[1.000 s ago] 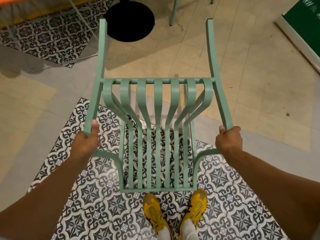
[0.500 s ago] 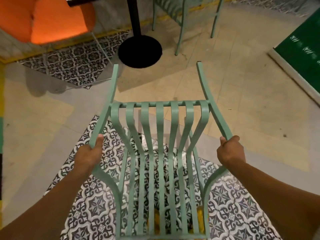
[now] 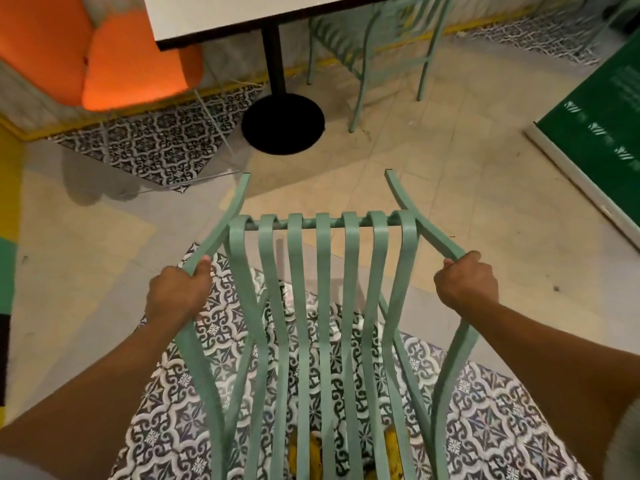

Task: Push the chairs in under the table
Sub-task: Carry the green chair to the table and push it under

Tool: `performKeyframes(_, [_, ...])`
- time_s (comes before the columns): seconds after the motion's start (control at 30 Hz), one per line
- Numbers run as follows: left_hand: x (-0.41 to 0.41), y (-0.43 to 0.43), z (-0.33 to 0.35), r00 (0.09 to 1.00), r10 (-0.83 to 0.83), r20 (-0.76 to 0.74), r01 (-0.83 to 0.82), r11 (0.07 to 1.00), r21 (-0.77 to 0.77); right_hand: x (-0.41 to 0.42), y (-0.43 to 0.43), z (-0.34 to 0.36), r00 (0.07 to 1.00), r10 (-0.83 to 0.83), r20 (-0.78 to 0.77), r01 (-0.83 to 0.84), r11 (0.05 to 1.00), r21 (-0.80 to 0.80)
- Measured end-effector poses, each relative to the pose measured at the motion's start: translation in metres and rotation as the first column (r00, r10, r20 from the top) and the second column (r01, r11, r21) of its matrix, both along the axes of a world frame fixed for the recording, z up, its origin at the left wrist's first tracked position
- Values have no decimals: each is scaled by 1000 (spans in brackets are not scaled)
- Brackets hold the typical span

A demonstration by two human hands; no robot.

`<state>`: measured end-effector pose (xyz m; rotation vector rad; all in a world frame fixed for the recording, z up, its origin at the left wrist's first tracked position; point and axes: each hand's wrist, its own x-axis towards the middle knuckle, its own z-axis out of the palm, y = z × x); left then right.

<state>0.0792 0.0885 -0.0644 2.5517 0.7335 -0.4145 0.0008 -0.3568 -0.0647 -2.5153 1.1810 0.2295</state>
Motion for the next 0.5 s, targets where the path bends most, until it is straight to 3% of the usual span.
performKeyframes(0.13, [27, -8, 3, 1000, -20, -6, 21, 998, 64, 24, -9, 8, 999, -33, 15, 33, 999, 15])
performKeyframes(0.3, [49, -12, 6, 999, -26, -42, 31, 993, 113, -6, -14, 1, 964, -44, 261, 11, 992, 129])
performKeyframes(0.4, [55, -13, 8, 998, -19, -56, 25, 993, 114, -51, 0, -16, 916, -189, 354, 104, 964, 245])
performKeyframes(0.5, [59, -12, 7, 998, -15, -62, 22, 993, 113, -83, 18, -41, 889, -349, 298, 231, 902, 366])
